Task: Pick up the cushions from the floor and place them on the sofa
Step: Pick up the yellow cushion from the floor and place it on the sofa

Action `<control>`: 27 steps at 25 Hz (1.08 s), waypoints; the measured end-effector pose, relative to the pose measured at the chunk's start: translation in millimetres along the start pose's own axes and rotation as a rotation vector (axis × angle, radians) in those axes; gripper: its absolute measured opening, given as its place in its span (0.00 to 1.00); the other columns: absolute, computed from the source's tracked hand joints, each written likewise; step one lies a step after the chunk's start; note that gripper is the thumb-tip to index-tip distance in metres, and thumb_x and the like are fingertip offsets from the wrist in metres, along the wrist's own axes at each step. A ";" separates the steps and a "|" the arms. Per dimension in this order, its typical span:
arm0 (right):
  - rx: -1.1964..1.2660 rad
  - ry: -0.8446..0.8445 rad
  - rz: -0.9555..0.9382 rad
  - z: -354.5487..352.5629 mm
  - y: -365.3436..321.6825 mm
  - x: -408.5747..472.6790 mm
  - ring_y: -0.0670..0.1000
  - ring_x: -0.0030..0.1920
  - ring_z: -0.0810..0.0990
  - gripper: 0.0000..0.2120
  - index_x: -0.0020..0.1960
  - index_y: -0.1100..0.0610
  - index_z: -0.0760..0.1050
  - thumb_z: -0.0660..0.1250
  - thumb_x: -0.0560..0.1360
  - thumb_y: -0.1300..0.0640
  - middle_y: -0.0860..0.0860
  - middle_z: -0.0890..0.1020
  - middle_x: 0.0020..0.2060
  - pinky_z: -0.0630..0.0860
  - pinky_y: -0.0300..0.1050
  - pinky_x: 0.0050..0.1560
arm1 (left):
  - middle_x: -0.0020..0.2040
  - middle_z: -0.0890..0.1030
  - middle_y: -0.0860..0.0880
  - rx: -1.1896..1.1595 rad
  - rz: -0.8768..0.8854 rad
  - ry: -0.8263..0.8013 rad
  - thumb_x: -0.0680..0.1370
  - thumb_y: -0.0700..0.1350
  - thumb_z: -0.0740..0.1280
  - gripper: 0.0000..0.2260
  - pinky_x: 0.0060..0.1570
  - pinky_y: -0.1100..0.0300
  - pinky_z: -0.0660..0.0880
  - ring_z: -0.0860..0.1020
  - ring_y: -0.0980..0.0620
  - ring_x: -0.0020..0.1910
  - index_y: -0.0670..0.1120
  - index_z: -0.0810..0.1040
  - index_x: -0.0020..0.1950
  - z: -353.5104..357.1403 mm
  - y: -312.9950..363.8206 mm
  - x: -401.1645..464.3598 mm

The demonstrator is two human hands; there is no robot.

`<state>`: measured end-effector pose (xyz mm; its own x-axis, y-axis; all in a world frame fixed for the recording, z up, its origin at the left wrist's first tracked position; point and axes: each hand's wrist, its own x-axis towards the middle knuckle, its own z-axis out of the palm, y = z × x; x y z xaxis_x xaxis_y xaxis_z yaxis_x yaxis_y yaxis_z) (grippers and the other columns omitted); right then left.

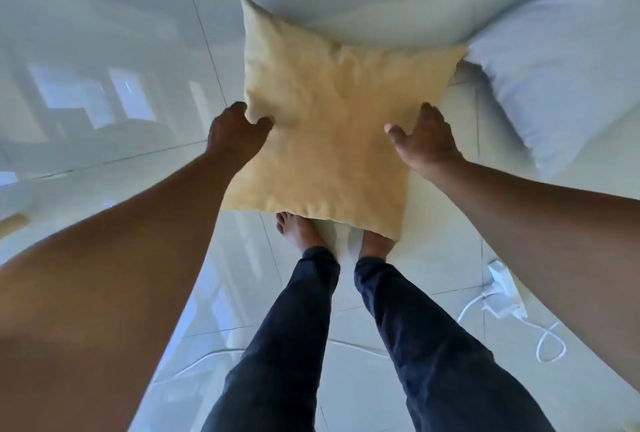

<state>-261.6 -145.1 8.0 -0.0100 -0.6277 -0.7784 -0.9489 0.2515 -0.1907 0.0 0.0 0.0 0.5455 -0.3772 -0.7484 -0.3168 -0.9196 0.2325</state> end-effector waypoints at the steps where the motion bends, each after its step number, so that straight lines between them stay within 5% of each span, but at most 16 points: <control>1: 0.057 0.019 0.100 11.7 8.0 14.0 0.63 0.75 0.70 0.43 0.79 0.61 0.61 0.64 0.77 0.32 0.60 0.70 0.76 0.69 0.57 0.71 | 0.78 0.74 0.42 -0.073 -0.026 -0.002 0.77 0.63 0.72 0.37 0.69 0.55 0.70 0.73 0.42 0.76 0.43 0.70 0.80 10.1 -8.8 16.7; 5: 0.523 -0.111 0.442 33.8 32.4 46.4 0.58 0.70 0.75 0.56 0.76 0.56 0.67 0.70 0.61 0.20 0.52 0.76 0.70 0.70 0.51 0.62 | 0.73 0.78 0.50 -0.402 -0.241 -0.078 0.68 0.69 0.78 0.48 0.55 0.68 0.69 0.76 0.48 0.69 0.43 0.70 0.79 34.0 -31.1 62.0; 8: 0.725 -0.234 0.433 35.1 31.4 47.5 0.56 0.69 0.77 0.58 0.76 0.52 0.69 0.75 0.55 0.21 0.49 0.78 0.71 0.69 0.58 0.73 | 0.43 0.88 0.57 -0.594 -0.296 -0.185 0.66 0.66 0.80 0.26 0.33 0.68 0.77 0.85 0.51 0.47 0.49 0.84 0.54 41.5 -28.4 63.4; 13: 0.804 -0.210 0.320 -1.9 11.7 9.2 0.56 0.67 0.79 0.57 0.76 0.54 0.71 0.77 0.55 0.25 0.51 0.80 0.69 0.71 0.60 0.73 | 0.49 0.90 0.50 -0.681 -0.249 -0.186 0.66 0.62 0.82 0.25 0.51 0.55 0.83 0.88 0.49 0.48 0.50 0.86 0.57 15.9 0.1 10.0; 16: 0.826 -0.194 0.276 -46.7 0.2 -32.4 0.56 0.65 0.80 0.59 0.74 0.55 0.73 0.78 0.51 0.25 0.51 0.81 0.67 0.72 0.59 0.73 | 0.43 0.90 0.55 -0.735 -0.199 -0.173 0.64 0.64 0.82 0.21 0.44 0.57 0.83 0.89 0.55 0.40 0.53 0.86 0.50 -25.7 19.8 -42.1; 23: 0.913 -0.234 0.103 -176.4 -38.5 -157.7 0.52 0.58 0.85 0.54 0.68 0.52 0.79 0.80 0.49 0.24 0.49 0.88 0.57 0.76 0.57 0.68 | 0.42 0.89 0.61 -0.769 -0.152 -0.087 0.63 0.70 0.78 0.20 0.44 0.58 0.80 0.87 0.55 0.48 0.59 0.85 0.46 -147.2 76.6 -193.8; 27: 0.895 -0.263 0.007 -260.1 -71.4 -232.7 0.49 0.51 0.87 0.43 0.57 0.51 0.82 0.80 0.52 0.24 0.43 0.90 0.44 0.80 0.48 0.51 | 0.44 0.89 0.60 -0.820 -0.110 0.002 0.63 0.72 0.76 0.22 0.47 0.55 0.81 0.86 0.54 0.50 0.60 0.84 0.49 -220.8 109.0 -280.6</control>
<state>-273.5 -208.6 358.4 0.1607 -0.4642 -0.8710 -0.3518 0.7976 -0.4900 -16.3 -18.7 372.6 0.5423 -0.2794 -0.7924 0.4048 -0.7395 0.5378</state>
